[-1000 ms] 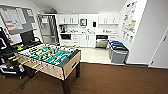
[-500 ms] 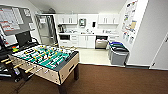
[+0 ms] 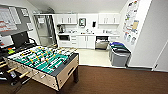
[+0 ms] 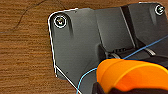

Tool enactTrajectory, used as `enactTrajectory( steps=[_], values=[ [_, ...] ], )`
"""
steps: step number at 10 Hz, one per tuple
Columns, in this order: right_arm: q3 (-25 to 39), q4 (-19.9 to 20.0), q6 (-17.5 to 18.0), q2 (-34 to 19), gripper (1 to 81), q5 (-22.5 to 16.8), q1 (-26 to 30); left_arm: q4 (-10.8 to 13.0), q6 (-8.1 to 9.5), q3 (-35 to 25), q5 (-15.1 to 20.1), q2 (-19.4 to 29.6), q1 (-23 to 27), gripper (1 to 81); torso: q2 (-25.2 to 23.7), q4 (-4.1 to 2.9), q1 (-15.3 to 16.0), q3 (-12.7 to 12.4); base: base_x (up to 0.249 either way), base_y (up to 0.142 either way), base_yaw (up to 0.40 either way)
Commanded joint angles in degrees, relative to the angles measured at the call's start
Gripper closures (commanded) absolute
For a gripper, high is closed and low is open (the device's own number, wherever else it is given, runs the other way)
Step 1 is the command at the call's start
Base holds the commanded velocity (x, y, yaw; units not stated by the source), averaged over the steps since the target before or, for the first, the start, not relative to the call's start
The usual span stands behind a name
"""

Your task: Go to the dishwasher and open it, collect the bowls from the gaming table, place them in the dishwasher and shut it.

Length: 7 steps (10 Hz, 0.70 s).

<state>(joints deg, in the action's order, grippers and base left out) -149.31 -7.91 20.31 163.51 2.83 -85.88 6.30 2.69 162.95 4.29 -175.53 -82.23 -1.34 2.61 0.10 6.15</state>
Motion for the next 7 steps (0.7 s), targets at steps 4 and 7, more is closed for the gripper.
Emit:
enactTrajectory(
  steps=[4, 7],
  values=[
    [0.1, -0.5, -0.2, -0.9, 81.1, -2.9, 2.3, 0.6, -0.58, 0.3, 3.4, -0.1, 2.7, 81.1, 0.0, 0.00, 0.0, 0.0, 0.191, -0.049, 0.000],
    [0.1, -0.5, -0.2, -0.9, 81.1, -3.0, 2.4, 0.6, -0.58, 0.3, 3.3, -0.1, 2.7, 81.1, 0.0, 0.00, 0.0, 0.0, 0.190, -0.069, 0.000]
  ],
)
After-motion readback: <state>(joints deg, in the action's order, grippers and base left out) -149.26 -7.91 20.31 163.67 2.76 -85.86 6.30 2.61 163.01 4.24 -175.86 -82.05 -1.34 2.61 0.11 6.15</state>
